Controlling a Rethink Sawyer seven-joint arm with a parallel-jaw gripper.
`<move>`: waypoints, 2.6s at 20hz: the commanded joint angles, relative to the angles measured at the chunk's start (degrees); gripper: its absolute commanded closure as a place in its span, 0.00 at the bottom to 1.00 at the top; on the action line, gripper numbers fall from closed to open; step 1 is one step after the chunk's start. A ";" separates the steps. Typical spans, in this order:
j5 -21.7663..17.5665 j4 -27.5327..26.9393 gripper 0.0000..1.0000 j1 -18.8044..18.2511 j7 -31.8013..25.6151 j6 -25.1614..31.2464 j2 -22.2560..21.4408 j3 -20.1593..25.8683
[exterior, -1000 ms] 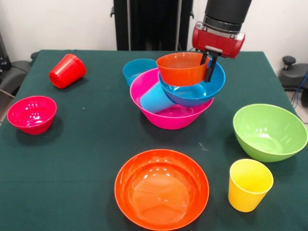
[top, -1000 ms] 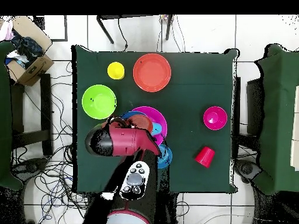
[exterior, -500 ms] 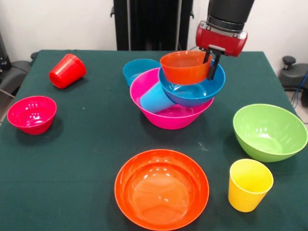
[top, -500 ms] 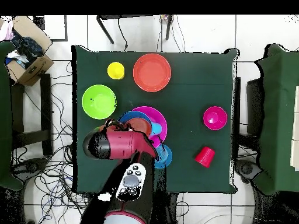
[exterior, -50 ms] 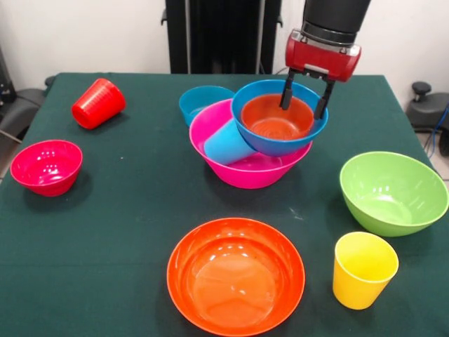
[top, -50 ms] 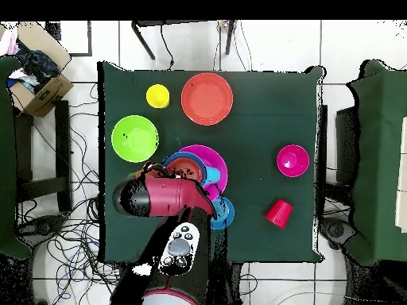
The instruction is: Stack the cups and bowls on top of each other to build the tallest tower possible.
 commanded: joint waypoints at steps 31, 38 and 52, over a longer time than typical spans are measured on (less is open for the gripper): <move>-21.48 -23.21 0.00 -39.99 -42.27 33.55 -0.32 30.39; -22.24 -32.72 0.00 -43.65 -59.00 42.41 6.53 40.26; -23.81 -32.92 0.00 -46.24 -62.50 38.76 10.49 43.04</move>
